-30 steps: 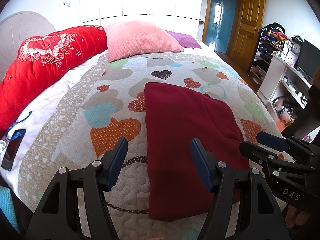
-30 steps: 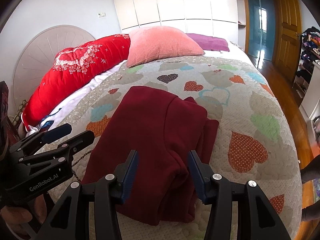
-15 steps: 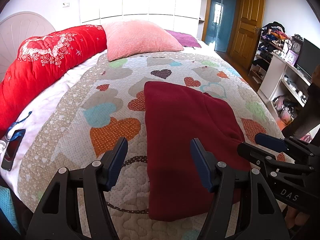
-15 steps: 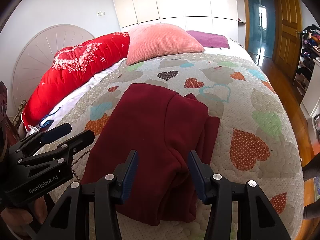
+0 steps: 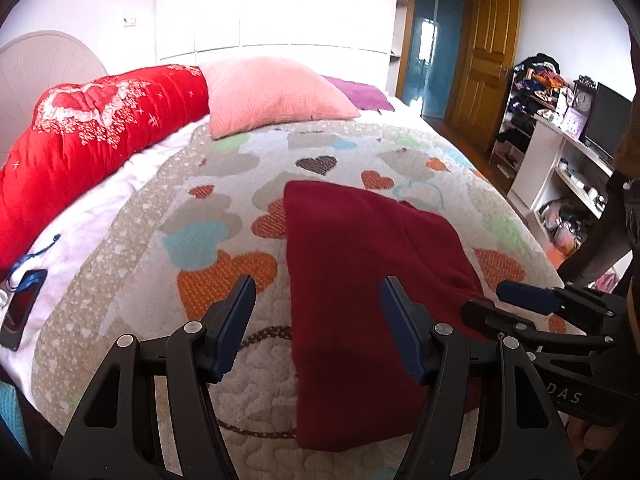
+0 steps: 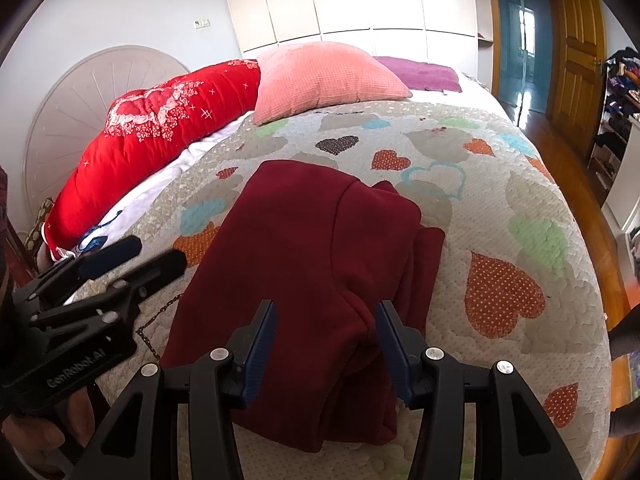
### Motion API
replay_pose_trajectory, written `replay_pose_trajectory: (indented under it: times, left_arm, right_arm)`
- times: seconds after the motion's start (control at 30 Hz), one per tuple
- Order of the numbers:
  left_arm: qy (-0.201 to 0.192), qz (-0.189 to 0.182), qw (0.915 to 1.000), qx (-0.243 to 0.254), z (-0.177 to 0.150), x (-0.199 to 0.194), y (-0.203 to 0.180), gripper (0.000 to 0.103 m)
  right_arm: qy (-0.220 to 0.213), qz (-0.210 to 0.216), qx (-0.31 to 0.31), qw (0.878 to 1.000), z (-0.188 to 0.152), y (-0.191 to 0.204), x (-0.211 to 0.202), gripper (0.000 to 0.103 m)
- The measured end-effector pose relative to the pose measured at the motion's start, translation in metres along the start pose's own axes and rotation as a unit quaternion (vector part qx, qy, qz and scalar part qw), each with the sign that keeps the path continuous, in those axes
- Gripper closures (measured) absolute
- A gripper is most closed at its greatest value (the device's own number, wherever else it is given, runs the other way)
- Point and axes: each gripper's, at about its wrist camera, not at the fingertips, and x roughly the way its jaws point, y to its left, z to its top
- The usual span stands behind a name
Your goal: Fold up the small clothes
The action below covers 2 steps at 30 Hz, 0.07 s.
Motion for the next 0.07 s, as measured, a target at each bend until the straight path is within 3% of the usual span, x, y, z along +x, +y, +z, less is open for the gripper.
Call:
replay_pose_trajectory:
  times: [0.07]
  left_arm:
    - [0.004, 0.005, 1.0, -0.002, 0.0019, 0.0022, 0.0063, 0.038]
  right_arm:
    - [0.001, 0.0, 0.0, 1.0, -0.0003, -0.0013, 0.0002, 0.054]
